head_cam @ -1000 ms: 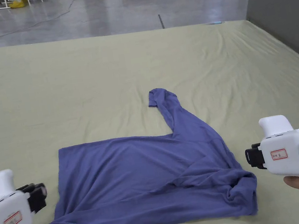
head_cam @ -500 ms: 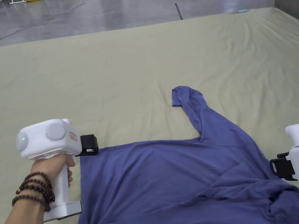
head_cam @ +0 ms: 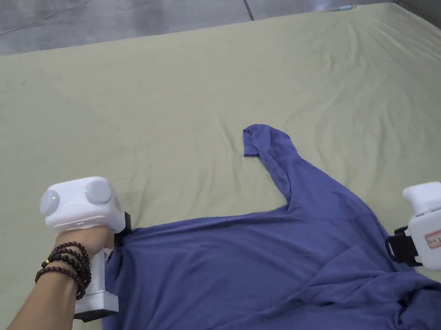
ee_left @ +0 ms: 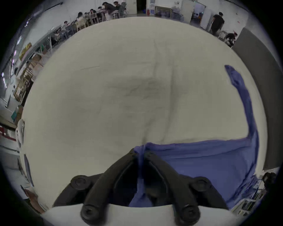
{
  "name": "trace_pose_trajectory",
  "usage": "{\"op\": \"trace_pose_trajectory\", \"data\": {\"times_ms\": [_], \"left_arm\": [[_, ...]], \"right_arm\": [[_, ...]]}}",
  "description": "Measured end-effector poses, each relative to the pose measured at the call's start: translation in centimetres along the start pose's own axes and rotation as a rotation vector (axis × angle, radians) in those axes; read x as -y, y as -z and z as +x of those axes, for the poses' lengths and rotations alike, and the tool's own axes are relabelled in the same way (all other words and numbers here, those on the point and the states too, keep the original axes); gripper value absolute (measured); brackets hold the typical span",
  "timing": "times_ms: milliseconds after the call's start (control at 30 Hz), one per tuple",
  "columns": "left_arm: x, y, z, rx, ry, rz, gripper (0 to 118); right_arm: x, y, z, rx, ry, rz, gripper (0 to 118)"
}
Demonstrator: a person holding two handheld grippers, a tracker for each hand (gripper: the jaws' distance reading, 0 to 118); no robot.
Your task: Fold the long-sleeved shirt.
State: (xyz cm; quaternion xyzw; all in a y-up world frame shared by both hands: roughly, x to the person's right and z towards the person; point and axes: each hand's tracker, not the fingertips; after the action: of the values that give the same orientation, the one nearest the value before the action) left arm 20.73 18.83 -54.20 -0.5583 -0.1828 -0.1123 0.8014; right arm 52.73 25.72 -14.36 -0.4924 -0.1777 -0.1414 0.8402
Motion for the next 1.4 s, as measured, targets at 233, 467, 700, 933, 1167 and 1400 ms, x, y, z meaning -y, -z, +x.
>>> {"op": "trace_pose_trajectory", "data": {"times_ms": [233,467,700,933,1167,1400], "left_arm": [[0.1,-4.8,0.3,0.052,0.043,0.081,2],[0.2,-4.8,0.3,0.074,0.033,0.091,2],[0.2,-3.5,-0.1,0.078,0.009,0.085,2],[0.2,-3.0,-0.1,0.078,0.004,0.081,2],[1.4,-4.2,0.2,0.107,0.003,0.110,2],[-2.4,-13.4,-2.0,0.190,-0.040,0.346,2]], "right_arm": [[-9.2,0.8,0.8,0.006,-0.029,0.041,2],[-17.3,8.1,2.6,0.040,0.007,-0.093,97],[-16.6,16.4,2.9,0.061,-0.002,-0.342,90],[-15.7,18.7,1.7,0.128,0.003,-0.343,58],[-15.6,15.7,0.4,0.158,-0.058,-0.323,5],[-21.7,2.6,1.1,0.063,-0.045,-0.049,4]]}}
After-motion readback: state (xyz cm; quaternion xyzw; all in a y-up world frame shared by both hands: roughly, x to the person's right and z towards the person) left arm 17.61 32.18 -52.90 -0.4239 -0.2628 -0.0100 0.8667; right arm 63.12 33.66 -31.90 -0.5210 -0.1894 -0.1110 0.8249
